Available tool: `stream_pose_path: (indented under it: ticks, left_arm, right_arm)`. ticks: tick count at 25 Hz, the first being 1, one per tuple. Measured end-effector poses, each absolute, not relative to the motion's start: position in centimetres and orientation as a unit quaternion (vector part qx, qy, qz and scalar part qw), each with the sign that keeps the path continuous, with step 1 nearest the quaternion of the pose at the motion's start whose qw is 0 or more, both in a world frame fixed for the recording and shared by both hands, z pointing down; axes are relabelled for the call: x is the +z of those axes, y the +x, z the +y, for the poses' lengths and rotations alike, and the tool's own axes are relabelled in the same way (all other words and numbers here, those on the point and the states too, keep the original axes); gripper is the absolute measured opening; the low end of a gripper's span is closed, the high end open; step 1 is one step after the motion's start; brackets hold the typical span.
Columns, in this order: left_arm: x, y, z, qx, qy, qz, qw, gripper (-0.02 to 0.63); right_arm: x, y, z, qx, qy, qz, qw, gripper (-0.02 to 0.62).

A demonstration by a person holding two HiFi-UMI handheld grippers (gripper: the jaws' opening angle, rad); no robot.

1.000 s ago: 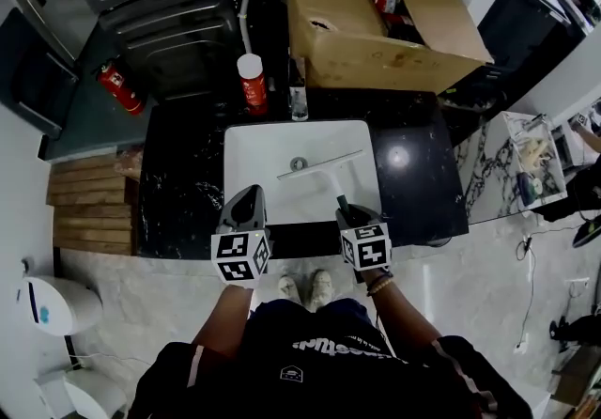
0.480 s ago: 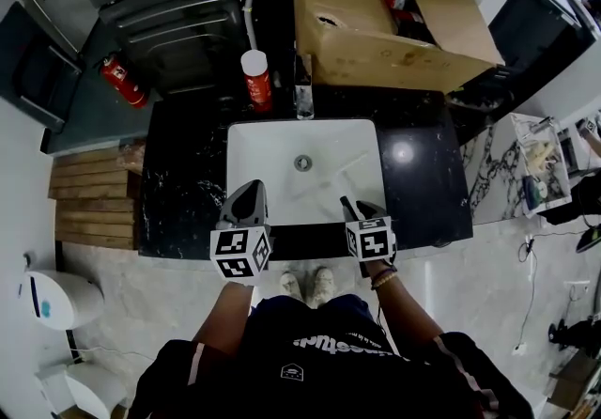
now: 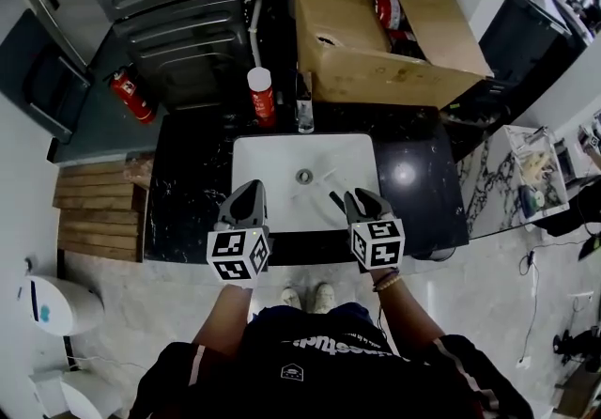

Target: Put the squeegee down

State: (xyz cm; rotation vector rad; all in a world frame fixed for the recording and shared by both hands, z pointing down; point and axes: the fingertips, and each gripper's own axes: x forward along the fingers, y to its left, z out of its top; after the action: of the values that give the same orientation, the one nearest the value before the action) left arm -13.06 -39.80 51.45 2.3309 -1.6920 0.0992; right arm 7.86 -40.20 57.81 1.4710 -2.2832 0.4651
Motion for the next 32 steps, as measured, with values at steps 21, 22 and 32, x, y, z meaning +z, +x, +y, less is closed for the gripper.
stream_pose_path:
  ticks: [21,22,32]
  left_arm:
    - [37.2,-13.5,-36.2,-0.035,0.812,-0.583,0.021,0.014]
    - [37.1,-13.4,-36.1,-0.035,0.812,-0.582,0.020,0.014]
    - [36.5,-12.8,-35.5,-0.027,0.816,-0.578,0.010,0.014]
  right_arm:
    - [35.3,4.7,-36.8,-0.001,0.480,-0.877,-0.007,0.037]
    - [35.3,4.9,-36.7,0.000,0.482,-0.876,-0.007,0.037]
    - [35.5,5.6,-36.3,0.007,0.491,-0.871,-0.004,0.037]
